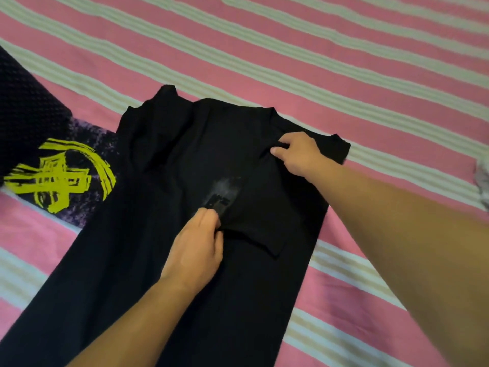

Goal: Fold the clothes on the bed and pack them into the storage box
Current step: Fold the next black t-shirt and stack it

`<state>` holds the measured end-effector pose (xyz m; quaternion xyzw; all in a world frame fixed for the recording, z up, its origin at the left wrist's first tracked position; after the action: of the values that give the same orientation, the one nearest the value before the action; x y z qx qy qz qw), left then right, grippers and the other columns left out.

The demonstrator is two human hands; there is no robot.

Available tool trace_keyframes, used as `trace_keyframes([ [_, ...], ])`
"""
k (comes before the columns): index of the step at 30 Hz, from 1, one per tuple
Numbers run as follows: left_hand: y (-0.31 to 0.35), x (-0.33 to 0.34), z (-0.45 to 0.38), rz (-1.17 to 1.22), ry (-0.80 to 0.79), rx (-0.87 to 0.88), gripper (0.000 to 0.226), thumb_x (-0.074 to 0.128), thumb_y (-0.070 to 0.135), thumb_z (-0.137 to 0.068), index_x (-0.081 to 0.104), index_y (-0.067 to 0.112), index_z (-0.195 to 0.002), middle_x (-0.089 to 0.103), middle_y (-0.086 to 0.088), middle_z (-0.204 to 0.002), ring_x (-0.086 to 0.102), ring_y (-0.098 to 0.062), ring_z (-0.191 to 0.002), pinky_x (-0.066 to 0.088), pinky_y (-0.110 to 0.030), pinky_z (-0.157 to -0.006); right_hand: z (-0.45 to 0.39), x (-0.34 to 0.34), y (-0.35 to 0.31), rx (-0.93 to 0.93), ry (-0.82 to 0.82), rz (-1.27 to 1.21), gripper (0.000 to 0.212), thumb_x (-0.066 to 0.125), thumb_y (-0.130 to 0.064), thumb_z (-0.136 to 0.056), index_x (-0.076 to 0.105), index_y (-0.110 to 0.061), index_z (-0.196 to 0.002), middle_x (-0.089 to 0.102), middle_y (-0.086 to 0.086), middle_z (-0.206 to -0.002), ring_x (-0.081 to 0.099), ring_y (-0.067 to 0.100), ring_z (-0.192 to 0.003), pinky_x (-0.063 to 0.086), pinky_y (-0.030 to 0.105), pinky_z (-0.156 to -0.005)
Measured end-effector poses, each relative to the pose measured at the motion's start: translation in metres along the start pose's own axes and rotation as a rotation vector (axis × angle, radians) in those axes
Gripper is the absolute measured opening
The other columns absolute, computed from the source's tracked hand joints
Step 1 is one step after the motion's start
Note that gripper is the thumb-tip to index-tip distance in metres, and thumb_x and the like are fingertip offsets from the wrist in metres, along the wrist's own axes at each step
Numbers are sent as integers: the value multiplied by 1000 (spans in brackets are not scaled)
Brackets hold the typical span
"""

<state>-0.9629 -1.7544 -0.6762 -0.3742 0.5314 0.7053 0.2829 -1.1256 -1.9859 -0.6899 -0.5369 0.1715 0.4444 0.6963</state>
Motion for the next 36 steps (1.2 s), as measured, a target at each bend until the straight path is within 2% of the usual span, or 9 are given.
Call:
trace_keyframes([
  [5,8,7,2,-122,-83,191,46,56,35,-100,42,33,-144,43,15,-127,56,-5,-100,55,-26,-87,45,-9,15,-97,163,225,47,52,-45,-100,47,-18,-138,63,5,-126,60,29,-114,48,38,-85],
  [8,8,3,-5,-152,-85,202,36,54,32,-101,45,32,-136,45,14,-119,59,-8,-84,56,-31,-73,71,-20,52,-16,156,417,44,53,-41,-100,47,-15,-135,64,10,-121,61,35,-109,47,39,-80],
  [10,10,2,-14,-214,-114,189,27,53,27,-101,47,29,-127,48,12,-111,60,-13,-79,55,-35,-69,71,-22,73,57,107,334,39,56,-35,-100,50,-16,-133,64,10,-121,60,33,-109,46,36,-82],
  [13,20,3,-19,-388,-143,190,21,52,27,-99,49,27,-120,51,8,-105,60,-15,-84,54,-34,-67,67,-25,81,96,127,169,31,62,-29,-98,57,-16,-126,65,9,-116,60,30,-105,41,32,-80],
  [18,36,0,-9,-557,-52,291,29,63,37,-85,55,23,-110,52,0,-109,54,-18,-91,54,-35,-74,71,-25,75,81,120,271,43,65,-41,-93,57,-21,-131,65,3,-117,60,28,-109,49,40,-89],
  [22,29,11,-3,-362,-72,326,35,63,26,-91,53,26,-125,46,3,-124,55,-14,-101,56,-31,-80,45,-26,33,-8,102,192,53,61,-51,-90,54,-25,-136,67,-6,-115,59,25,-114,48,48,-99],
  [27,-9,16,-9,178,-109,25,22,68,22,-94,55,38,-102,42,26,-111,51,2,-98,46,-12,-82,-3,-9,-27,-26,-51,25,51,59,-44,-97,49,-22,-142,61,-2,-126,59,22,-114,47,42,-104],
  [32,-22,20,-17,402,-189,-19,19,76,18,-88,60,30,-85,49,21,-103,55,-4,-96,49,-19,-83,-36,1,-35,76,4,-165,17,64,-12,-96,74,-18,-108,64,-4,-102,60,18,-102,46,29,-86],
  [36,-26,21,-14,393,-179,-11,21,74,18,-87,56,29,-84,51,17,-101,55,-6,-90,50,-23,-78,-44,11,-23,195,97,-325,12,66,-13,-95,75,-19,-97,67,-3,-100,61,16,-97,44,29,-82],
])
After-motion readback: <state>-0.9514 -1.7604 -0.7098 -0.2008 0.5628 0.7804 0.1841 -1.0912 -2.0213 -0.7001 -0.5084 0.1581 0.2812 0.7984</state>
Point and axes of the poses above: each hand's wrist, its own z-axis away from the middle knuckle, its own x-axis out of the palm, y = z × x, the point moved 6 cm from there along -z, towards the middle knuckle
